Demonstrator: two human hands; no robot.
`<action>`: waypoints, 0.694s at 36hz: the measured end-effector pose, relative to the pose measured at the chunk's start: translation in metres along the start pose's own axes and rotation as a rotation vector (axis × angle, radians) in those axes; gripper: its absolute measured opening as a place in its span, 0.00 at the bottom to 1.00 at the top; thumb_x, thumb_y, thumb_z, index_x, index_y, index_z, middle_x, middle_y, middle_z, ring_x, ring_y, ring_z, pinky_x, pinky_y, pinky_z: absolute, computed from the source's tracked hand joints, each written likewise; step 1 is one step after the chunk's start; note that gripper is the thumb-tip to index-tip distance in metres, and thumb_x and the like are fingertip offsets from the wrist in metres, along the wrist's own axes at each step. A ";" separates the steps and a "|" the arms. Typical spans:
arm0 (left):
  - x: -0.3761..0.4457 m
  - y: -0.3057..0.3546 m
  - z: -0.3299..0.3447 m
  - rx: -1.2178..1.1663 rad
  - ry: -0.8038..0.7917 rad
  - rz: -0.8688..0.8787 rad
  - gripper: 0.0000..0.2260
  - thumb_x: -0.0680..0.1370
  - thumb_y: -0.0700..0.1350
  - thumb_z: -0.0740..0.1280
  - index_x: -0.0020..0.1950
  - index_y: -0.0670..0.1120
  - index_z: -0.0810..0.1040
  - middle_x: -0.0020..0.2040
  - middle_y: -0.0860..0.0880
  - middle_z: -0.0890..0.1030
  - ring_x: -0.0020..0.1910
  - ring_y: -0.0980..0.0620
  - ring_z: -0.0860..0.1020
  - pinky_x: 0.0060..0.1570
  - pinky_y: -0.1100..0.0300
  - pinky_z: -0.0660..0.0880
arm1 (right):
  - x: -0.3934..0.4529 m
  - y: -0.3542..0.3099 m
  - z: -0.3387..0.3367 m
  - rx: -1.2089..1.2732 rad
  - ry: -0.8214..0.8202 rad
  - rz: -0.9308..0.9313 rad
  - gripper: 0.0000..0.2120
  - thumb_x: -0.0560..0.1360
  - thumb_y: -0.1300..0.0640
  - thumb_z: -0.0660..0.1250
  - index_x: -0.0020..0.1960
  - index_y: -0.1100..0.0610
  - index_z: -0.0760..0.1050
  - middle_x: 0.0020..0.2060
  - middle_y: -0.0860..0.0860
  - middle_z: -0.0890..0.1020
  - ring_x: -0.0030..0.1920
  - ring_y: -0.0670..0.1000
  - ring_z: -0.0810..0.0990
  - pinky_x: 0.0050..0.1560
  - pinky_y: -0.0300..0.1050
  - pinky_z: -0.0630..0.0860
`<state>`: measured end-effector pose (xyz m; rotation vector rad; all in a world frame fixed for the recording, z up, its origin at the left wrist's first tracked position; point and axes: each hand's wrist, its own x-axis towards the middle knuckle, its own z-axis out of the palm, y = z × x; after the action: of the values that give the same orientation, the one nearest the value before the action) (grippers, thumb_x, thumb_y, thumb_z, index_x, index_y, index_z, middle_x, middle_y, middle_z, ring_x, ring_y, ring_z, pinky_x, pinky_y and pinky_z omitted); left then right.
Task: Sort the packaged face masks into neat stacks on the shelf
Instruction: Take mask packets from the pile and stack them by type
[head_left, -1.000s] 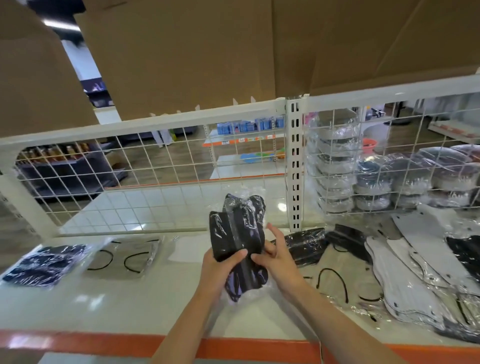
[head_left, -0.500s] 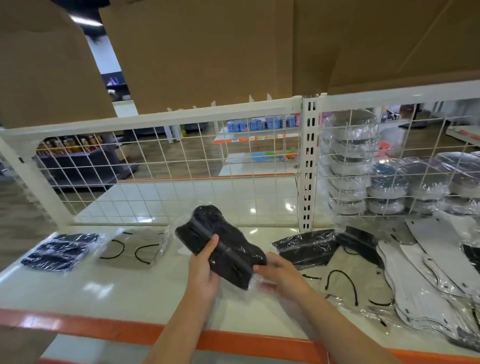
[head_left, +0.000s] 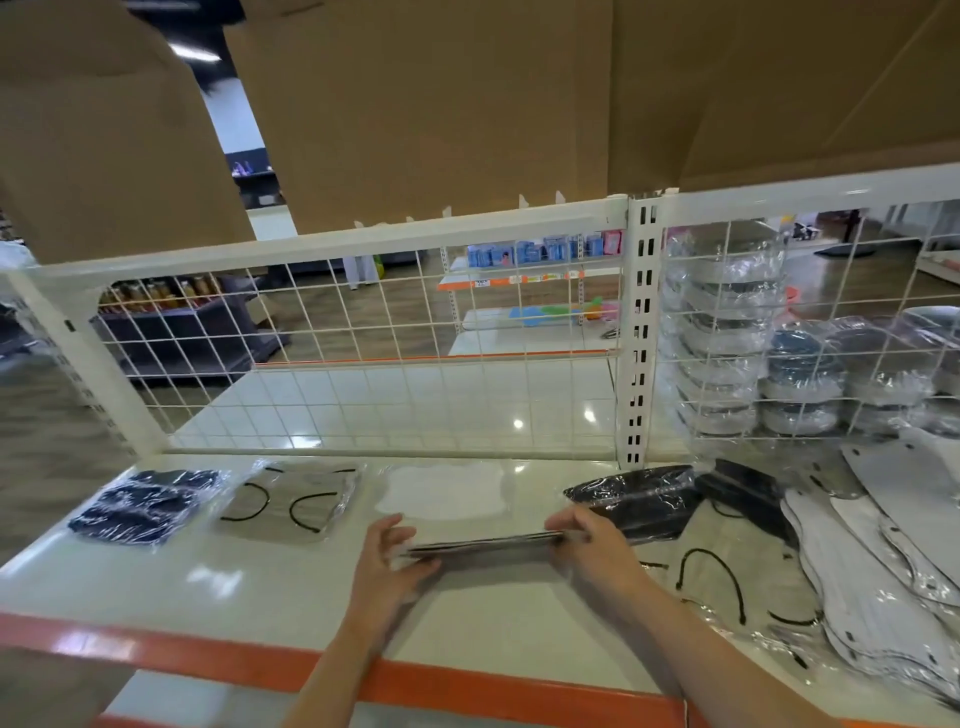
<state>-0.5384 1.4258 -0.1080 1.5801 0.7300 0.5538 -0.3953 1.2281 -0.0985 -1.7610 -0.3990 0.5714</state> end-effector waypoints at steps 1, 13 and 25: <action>0.001 0.000 0.001 0.015 -0.013 0.004 0.24 0.67 0.30 0.74 0.58 0.45 0.72 0.53 0.45 0.77 0.52 0.48 0.76 0.38 0.68 0.77 | 0.002 0.000 0.003 -0.006 0.010 -0.015 0.13 0.69 0.69 0.66 0.38 0.51 0.79 0.42 0.52 0.80 0.45 0.53 0.78 0.43 0.45 0.73; 0.012 0.009 -0.008 0.154 -0.073 0.058 0.14 0.67 0.34 0.74 0.50 0.45 0.78 0.46 0.48 0.82 0.48 0.51 0.80 0.46 0.67 0.77 | 0.011 -0.004 0.016 -0.321 0.025 -0.130 0.11 0.78 0.64 0.60 0.55 0.52 0.76 0.49 0.47 0.80 0.52 0.50 0.78 0.50 0.39 0.74; 0.051 0.019 -0.096 0.357 0.030 0.074 0.24 0.75 0.37 0.68 0.69 0.45 0.64 0.60 0.52 0.74 0.56 0.54 0.74 0.49 0.63 0.71 | 0.040 -0.051 0.110 -0.551 -0.135 -0.127 0.08 0.80 0.53 0.57 0.58 0.52 0.71 0.48 0.48 0.78 0.48 0.49 0.76 0.50 0.36 0.74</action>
<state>-0.5696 1.5275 -0.0794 1.9393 0.8289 0.5213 -0.4231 1.3506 -0.0778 -2.2048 -0.8165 0.5202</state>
